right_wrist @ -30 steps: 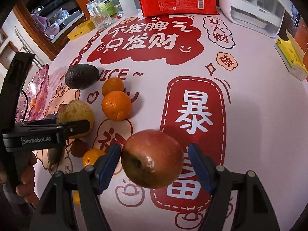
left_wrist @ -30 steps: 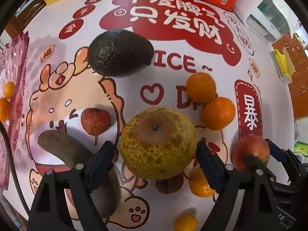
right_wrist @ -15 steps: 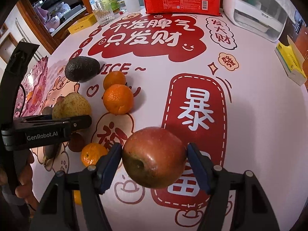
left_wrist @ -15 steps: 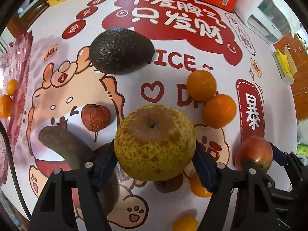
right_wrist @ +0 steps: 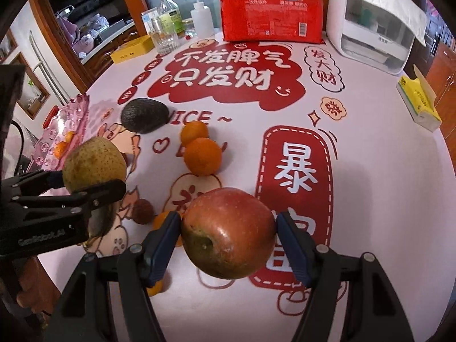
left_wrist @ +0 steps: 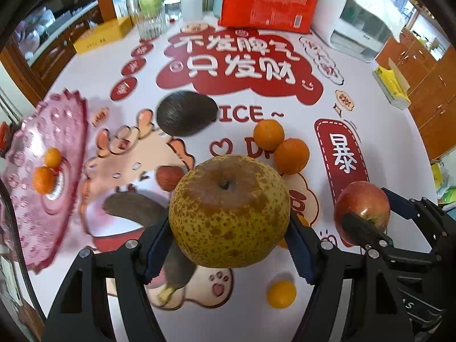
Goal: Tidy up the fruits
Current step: 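Carry pear and apple over the pink bowl and open both tools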
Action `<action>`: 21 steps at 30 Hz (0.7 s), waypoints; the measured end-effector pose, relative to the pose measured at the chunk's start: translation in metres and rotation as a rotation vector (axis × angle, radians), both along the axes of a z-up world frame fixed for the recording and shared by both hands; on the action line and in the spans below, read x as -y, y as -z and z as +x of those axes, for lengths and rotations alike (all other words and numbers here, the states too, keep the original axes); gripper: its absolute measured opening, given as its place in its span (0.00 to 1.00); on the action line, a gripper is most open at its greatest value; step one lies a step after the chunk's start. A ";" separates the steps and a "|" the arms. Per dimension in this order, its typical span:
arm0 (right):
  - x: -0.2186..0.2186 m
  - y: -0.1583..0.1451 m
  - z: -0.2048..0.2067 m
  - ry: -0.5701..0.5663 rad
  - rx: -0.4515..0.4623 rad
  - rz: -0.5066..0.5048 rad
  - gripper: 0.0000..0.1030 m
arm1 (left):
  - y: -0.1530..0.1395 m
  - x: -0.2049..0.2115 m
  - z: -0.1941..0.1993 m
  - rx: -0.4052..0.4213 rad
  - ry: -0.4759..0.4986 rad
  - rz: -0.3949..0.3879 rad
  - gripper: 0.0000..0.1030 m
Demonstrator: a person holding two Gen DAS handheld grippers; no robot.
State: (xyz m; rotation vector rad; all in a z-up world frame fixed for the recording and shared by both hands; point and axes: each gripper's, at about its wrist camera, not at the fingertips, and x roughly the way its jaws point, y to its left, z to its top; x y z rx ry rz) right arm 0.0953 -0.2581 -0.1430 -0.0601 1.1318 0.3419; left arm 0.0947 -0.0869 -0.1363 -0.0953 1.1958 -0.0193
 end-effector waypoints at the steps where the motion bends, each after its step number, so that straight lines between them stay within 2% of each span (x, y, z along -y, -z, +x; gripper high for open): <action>1: -0.004 -0.004 -0.004 -0.002 0.008 -0.001 0.67 | -0.006 -0.003 -0.003 0.010 0.006 0.005 0.69; 10: -0.054 -0.039 -0.031 -0.011 0.087 0.000 0.67 | -0.051 -0.058 -0.040 0.119 0.038 0.028 0.70; 21: -0.178 -0.087 -0.059 0.006 0.183 0.015 0.68 | -0.086 -0.195 -0.072 0.178 0.048 0.111 0.70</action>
